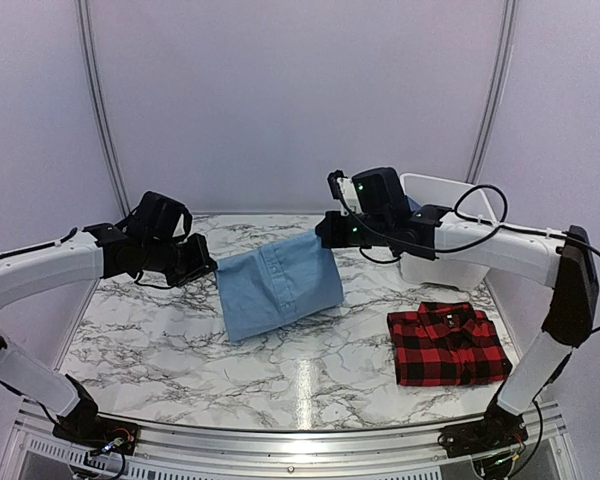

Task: Fold and stack the long sleeve shirts
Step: Fold the 2/3-rectangle-folded shirt at the center of the board.

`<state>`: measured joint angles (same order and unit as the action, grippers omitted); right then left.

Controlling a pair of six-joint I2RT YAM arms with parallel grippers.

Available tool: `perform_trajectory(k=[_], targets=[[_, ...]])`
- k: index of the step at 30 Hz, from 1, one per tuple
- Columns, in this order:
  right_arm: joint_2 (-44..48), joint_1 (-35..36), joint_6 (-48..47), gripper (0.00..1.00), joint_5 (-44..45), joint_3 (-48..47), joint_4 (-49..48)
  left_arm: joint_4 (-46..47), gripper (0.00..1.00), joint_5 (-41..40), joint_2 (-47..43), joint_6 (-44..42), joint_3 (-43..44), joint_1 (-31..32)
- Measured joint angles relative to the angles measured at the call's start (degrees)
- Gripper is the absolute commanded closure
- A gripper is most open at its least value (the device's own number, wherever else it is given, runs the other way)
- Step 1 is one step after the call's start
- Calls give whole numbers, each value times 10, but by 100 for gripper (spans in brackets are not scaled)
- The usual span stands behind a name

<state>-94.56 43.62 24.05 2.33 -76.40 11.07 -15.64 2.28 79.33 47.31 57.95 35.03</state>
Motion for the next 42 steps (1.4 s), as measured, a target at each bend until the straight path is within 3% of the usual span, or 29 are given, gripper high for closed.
perform_trajectory(k=[5, 14, 18, 26, 33, 42], targets=[[-73, -44, -12, 100, -45, -82, -6, -9, 100, 34, 67, -31, 64, -59], [-334, -110, -25, 100, -125, -228, -76, -5, 100, 77, 373, -92, 264, -141], [-410, -122, -20, 100, -136, -252, -74, -8, 100, 85, 451, -101, 303, -154], [-388, -123, -8, 100, -147, -202, -107, 12, 100, 103, 450, -101, 286, -153], [-319, -123, 3, 100, -147, -107, -117, 20, 100, 101, 379, -98, 225, -127], [-283, -129, -7, 100, -116, -135, -95, 17, 100, 92, 366, -110, 299, -118]])
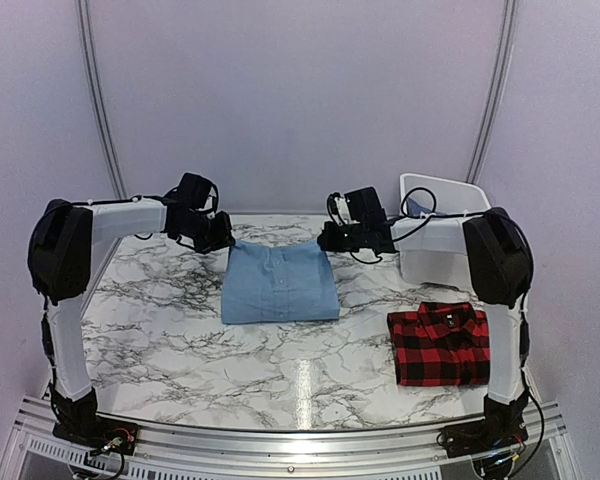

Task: Fold and stack the long sleeve shirts
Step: Fold the 2/3-rectangle-folded shirt at the center of the board.

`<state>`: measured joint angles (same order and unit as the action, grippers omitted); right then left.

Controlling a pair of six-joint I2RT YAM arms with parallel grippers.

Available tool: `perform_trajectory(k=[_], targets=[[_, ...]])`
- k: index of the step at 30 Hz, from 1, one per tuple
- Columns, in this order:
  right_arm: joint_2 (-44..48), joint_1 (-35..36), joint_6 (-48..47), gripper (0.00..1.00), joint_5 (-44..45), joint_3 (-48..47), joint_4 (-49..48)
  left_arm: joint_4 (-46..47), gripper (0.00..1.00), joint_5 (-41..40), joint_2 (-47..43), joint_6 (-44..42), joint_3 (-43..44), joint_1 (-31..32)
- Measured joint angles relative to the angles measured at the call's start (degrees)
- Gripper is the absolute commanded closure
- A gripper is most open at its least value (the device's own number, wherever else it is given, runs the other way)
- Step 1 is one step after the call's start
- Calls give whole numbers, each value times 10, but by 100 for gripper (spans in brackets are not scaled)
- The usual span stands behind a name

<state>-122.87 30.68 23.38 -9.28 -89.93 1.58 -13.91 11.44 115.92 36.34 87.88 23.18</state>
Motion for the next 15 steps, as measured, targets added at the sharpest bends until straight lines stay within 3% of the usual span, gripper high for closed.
perform_trajectory(k=[8, 11, 15], targets=[[-33, -29, 0, 100, 8, -22, 14, 1, 100, 0, 100, -15, 85, -8], [-57, -40, 0, 86, 5, -37, 26, -2, 76, 6, 136, -17, 98, -15], [-66, -44, -8, 62, 8, -43, 49, -12, 54, 0, 144, -28, 99, -19]])
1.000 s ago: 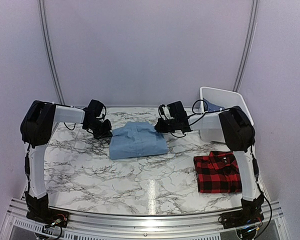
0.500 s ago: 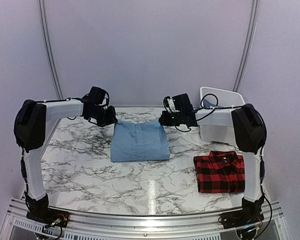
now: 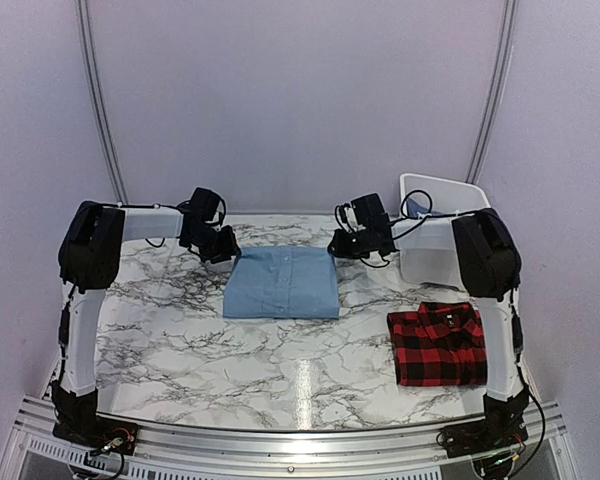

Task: Fold and stack the long sleeve shirts
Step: Fold the 2/3-rectangle-folded shirt at the center of the board, then smooth out the square-folded shirt at the center of the board.

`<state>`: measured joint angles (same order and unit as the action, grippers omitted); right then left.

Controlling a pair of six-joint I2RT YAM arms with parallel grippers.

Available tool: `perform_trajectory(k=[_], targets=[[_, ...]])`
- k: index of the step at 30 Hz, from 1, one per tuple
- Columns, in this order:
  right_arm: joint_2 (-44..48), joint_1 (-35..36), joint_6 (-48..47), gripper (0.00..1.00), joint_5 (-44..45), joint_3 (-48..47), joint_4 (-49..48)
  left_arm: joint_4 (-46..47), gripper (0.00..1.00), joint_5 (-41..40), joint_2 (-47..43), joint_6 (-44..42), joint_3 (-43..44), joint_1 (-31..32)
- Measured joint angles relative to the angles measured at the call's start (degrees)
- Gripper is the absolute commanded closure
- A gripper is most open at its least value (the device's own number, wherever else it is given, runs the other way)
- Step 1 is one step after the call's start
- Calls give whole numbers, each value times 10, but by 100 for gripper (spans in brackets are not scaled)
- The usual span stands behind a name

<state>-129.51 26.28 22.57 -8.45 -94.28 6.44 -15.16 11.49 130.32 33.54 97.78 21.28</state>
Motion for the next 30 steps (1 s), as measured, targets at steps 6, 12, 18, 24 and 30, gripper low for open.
perform_trajectory(k=[6, 12, 18, 24, 30], targets=[[23, 5, -17, 58, 17, -4, 48, -5, 46, -30, -69, -3, -34, -8], [121, 51, -34, 66, 43, 27, 79, 3, 72, -27, -219, 5, -139, 7], [177, 157, -33, 68, 43, 68, 71, 49, 80, 9, -259, 33, -243, 85], [131, 236, -31, 70, 42, 76, 72, 100, 85, 16, -241, 60, -327, 122], [48, 222, -30, 67, 67, 76, 67, 142, 87, 0, -229, 85, -380, 120]])
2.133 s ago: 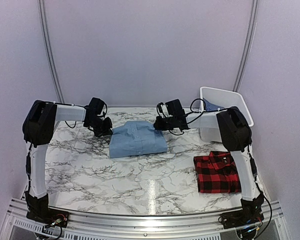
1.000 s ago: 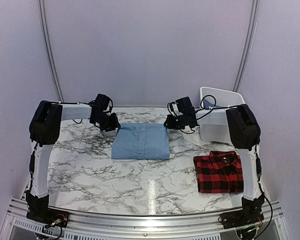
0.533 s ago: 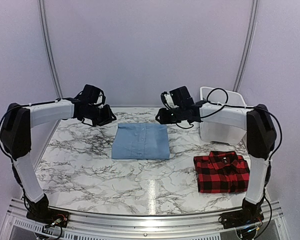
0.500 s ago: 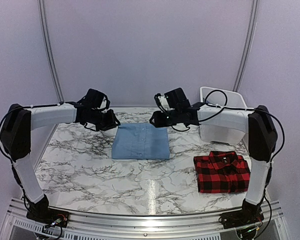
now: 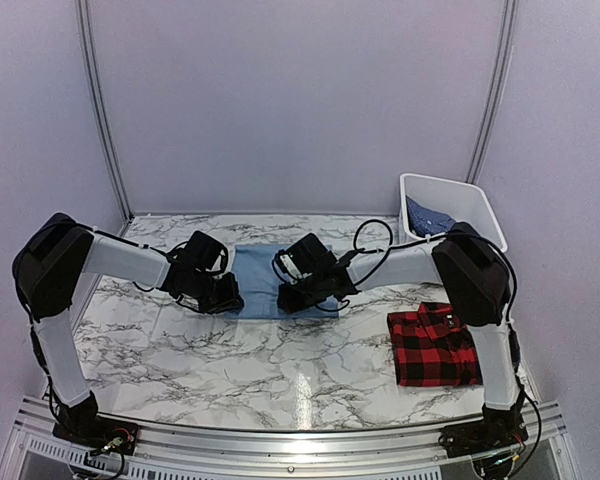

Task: Fold and stack the long sleeve shirts
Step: Smooth out the square-folded shirt at the center of the board.

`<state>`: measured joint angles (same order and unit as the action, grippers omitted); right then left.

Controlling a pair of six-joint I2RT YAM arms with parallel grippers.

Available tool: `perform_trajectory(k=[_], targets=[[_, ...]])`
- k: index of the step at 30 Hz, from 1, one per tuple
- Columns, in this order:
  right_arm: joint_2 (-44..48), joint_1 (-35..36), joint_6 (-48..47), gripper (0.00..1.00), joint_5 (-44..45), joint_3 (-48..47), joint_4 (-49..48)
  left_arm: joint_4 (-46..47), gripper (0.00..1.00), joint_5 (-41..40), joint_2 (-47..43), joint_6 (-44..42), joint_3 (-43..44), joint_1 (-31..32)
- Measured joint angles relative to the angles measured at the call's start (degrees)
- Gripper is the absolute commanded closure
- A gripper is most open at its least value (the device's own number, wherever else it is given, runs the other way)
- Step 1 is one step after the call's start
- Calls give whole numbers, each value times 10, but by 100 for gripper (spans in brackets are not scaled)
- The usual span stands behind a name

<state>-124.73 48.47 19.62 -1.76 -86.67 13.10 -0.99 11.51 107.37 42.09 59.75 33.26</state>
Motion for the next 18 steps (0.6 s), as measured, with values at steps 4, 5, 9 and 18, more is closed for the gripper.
perform_trajectory(k=[4, 5, 9, 18], targets=[[-11, -2, -2, 59, 16, -17, -4, 17, 87, -9, 3, 10, -10, 0], [-10, -3, -2, 57, 20, -17, -2, 21, 87, -10, 3, 12, -11, 0], [-2, -3, -7, 54, 32, -17, 15, 22, 84, -15, -5, 13, -12, 0], [4, -29, -22, 52, 38, -99, 43, 17, 86, -26, -31, 5, 27, -2]])
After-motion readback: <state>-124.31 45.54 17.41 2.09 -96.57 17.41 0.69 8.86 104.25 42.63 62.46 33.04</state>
